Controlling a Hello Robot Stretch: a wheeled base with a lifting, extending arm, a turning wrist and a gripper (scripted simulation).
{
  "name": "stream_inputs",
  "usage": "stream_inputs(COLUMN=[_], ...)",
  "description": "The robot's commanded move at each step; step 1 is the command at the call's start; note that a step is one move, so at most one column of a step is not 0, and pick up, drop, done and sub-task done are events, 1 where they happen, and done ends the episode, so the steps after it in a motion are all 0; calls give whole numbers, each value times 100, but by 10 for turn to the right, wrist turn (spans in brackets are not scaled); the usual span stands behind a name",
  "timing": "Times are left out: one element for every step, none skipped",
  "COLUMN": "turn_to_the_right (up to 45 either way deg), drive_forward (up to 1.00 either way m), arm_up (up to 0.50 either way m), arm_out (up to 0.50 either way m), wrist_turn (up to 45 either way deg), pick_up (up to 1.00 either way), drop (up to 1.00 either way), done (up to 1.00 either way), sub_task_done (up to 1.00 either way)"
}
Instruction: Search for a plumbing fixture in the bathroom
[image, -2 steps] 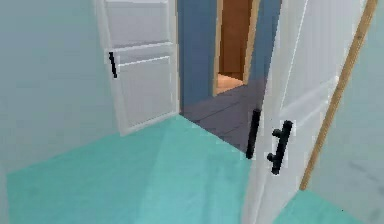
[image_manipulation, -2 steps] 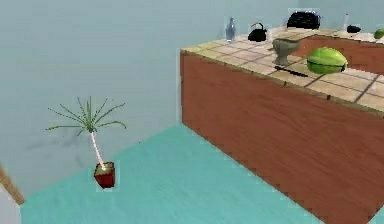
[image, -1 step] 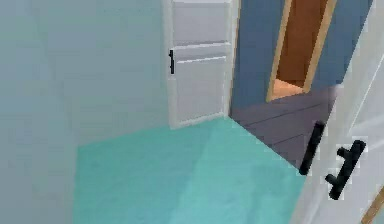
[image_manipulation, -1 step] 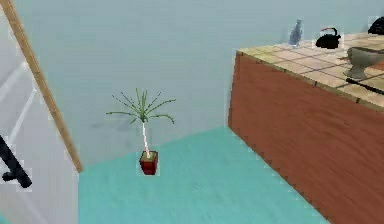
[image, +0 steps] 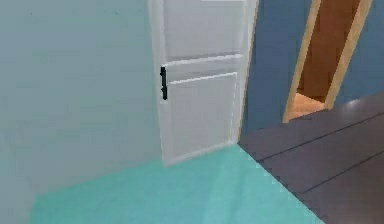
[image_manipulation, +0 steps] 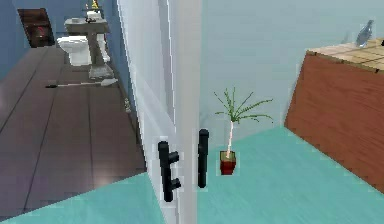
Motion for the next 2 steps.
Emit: stream_inputs(turn_to_the_right=[90, 0], drive_forward=[0, 40], arm_up=[0, 0], arm_out=[0, 0], wrist_turn=[0, 0], pick_up=[0, 0], drop=[0, 0], done=[0, 0], sub_task_done=[0, 0])
